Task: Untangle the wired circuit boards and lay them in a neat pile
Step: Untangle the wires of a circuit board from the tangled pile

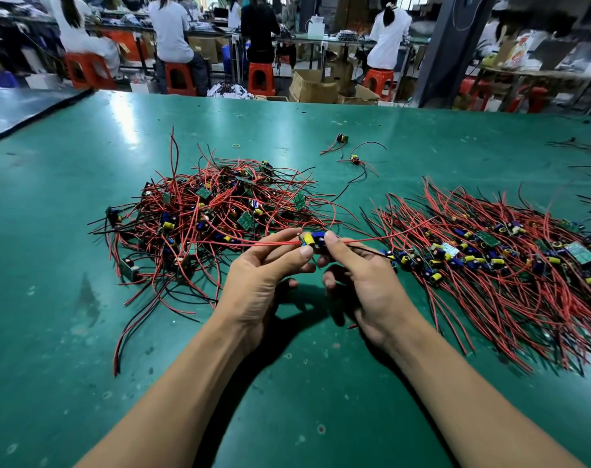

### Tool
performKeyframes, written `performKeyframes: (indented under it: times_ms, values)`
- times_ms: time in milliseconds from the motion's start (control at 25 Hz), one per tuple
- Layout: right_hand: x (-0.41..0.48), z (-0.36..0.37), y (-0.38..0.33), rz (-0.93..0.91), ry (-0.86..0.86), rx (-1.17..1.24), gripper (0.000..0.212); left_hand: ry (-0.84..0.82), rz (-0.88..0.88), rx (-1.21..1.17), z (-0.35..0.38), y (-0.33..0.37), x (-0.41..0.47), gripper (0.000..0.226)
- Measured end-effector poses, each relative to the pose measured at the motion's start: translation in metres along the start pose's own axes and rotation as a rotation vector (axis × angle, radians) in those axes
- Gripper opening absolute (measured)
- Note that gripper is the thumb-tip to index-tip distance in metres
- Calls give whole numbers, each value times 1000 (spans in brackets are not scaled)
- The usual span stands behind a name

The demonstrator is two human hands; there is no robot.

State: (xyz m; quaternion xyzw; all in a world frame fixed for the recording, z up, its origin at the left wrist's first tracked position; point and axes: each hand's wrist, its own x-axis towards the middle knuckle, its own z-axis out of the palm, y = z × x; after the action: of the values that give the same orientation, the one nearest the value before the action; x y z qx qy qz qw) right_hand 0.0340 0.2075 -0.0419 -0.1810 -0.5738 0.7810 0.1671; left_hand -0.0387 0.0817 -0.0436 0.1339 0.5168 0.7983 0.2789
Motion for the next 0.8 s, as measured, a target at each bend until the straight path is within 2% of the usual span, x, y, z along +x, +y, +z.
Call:
performKeyframes:
  times_ms: [80, 200, 240, 320, 440, 600, 800]
  values:
    - [1, -4, -4, 46, -49, 131, 23, -28, -12, 28, 0, -1, 1, 33]
    - [-1, -17, -14, 143, -258, 247, 18, -44, -31, 62, 1, 0, 0, 14]
    - [-2, -21, -17, 168, -335, 235, 17, -57, -49, 73, 2, 1, 0, 13]
    - [-5, -26, -20, 193, -425, 144, 22, -108, -112, 94, 3, 4, -1, 28]
    - [-4, -29, -19, 214, -406, -9, 31, -220, -148, 147, 1, 5, -4, 49]
    - [0, -29, -17, 215, -295, -101, 24, -264, -142, 133, -2, 3, -7, 25]
    - [3, -29, -14, 195, -260, -123, 21, -255, -137, 130, -1, 0, -5, 38]
